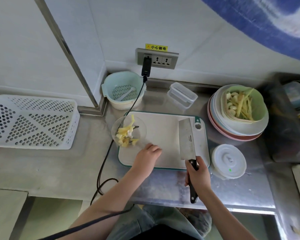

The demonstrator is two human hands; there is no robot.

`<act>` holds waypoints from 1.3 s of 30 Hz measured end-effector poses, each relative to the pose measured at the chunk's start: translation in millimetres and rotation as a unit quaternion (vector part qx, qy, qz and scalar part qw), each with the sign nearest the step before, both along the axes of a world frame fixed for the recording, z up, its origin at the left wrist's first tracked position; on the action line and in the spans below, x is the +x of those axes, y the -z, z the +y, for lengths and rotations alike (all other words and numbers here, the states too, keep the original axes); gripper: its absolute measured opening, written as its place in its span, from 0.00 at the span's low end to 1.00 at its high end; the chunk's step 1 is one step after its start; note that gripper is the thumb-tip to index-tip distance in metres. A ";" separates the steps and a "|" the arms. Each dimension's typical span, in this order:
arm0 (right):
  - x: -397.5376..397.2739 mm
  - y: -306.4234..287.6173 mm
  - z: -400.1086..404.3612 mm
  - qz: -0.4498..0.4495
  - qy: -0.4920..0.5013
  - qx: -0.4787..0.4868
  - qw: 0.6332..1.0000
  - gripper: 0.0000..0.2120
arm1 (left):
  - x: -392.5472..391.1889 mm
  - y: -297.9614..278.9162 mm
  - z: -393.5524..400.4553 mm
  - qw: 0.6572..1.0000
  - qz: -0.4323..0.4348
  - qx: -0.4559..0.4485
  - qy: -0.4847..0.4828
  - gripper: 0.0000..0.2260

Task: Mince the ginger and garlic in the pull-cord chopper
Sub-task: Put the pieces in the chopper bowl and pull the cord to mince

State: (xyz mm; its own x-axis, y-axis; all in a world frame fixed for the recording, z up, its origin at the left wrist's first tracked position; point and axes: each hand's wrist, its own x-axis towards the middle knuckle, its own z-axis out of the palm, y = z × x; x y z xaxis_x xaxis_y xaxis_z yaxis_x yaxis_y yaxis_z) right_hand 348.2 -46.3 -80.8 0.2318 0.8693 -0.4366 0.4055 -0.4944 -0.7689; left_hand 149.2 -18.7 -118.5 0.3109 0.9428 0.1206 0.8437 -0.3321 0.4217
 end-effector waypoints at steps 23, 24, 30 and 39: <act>-15.4 -4.5 7.0 0.037 0.022 -0.015 0.999 0.03 | -74.0 -44.2 75.2 0.975 0.111 -0.079 -0.174 0.28; -14.7 -4.3 6.3 0.031 0.022 -0.015 0.999 0.03 | -76.2 -43.9 75.7 0.977 0.100 -0.079 -0.169 0.27; -18.8 -5.7 5.9 0.033 0.034 -0.011 0.999 0.03 | -88.3 -34.5 53.9 0.990 0.071 -0.035 -0.114 0.18; -19.0 -12.4 7.7 0.047 0.046 -0.020 0.998 0.06 | -81.4 -35.8 51.1 0.978 -0.070 -0.042 -0.190 0.20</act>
State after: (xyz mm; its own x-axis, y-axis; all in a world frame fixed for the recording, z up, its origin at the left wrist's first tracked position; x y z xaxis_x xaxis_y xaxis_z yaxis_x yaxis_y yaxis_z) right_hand 329.1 -38.6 -68.4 0.2659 0.8277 -0.4941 0.2833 -0.5570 -0.7807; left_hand 67.9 32.4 -82.6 -0.0772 0.9956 0.0531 0.8315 0.0348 0.5545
